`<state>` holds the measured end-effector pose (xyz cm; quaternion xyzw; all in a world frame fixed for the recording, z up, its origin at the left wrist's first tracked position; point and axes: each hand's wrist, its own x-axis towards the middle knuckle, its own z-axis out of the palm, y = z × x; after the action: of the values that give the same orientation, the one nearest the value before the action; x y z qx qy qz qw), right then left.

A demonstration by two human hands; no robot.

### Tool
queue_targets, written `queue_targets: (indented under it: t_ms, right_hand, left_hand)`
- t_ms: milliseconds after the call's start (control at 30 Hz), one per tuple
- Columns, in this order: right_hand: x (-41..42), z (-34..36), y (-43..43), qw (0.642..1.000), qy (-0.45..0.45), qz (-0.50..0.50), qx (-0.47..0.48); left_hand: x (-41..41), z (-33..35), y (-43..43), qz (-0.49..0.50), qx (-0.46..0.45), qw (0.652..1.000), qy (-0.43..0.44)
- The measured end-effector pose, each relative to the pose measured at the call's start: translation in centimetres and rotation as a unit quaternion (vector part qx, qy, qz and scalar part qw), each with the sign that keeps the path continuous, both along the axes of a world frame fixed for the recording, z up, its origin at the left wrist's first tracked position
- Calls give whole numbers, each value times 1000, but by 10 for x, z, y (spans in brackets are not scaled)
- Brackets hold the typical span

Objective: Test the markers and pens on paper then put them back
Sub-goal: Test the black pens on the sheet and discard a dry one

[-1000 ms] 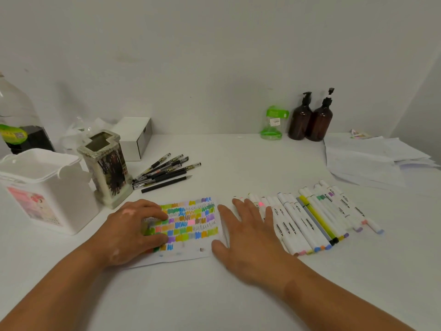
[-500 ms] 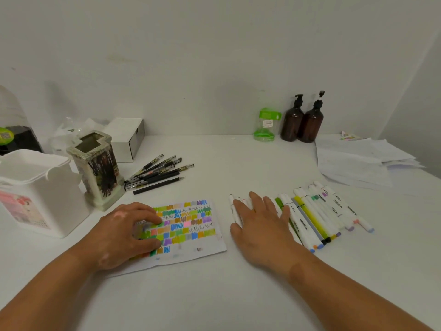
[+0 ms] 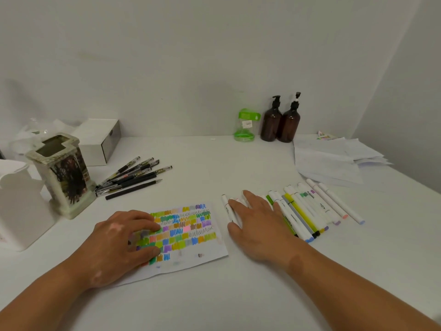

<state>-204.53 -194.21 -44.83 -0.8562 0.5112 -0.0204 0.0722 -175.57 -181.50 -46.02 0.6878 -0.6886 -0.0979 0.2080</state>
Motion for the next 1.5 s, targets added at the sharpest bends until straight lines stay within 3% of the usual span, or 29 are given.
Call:
queue_targets:
  t_ms: [167, 367, 667, 833, 933, 1000, 1100, 1200, 1267, 1333, 1400, 1500]
  right_hand:
    - [5, 6, 2, 1000, -15, 6, 4]
    - [70, 22, -12, 981, -152, 97, -65]
    - [205, 25, -43, 954, -17, 294, -56]
    - [223, 19, -43, 943, 53, 301, -129]
    - [210, 24, -45, 940, 49, 300, -153]
    - [192, 32, -46, 948, 9, 284, -145]
    - [157, 52, -42, 961, -161, 212, -79]
    - [114, 66, -18, 921, -359, 142, 45]
    - [90, 67, 8, 878, -435, 125, 155]
    - [76, 57, 32, 834, -482, 106, 245]
    - [70, 42, 47, 813, -495, 79, 296]
    - [67, 21, 57, 826, -469, 52, 308]
  left_hand:
    - [2, 1, 0, -4, 9, 1000, -6]
    - [6, 5, 1, 17, 22, 1000, 1]
    - [10, -1, 2, 17, 2, 1000, 4]
    - [11, -2, 1, 11, 11, 1000, 3]
    - [12, -2, 0, 9, 19, 1000, 2]
    - [13, -2, 0, 13, 25, 1000, 2]
    - [15, -2, 1, 22, 30, 999, 6]
    - [14, -1, 1, 29, 28, 999, 5]
    - [13, 0, 2, 31, 27, 999, 8]
    - [12, 0, 3, 30, 31, 999, 9]
    - [10, 0, 3, 28, 36, 999, 8]
    - [9, -1, 5, 26, 39, 999, 9]
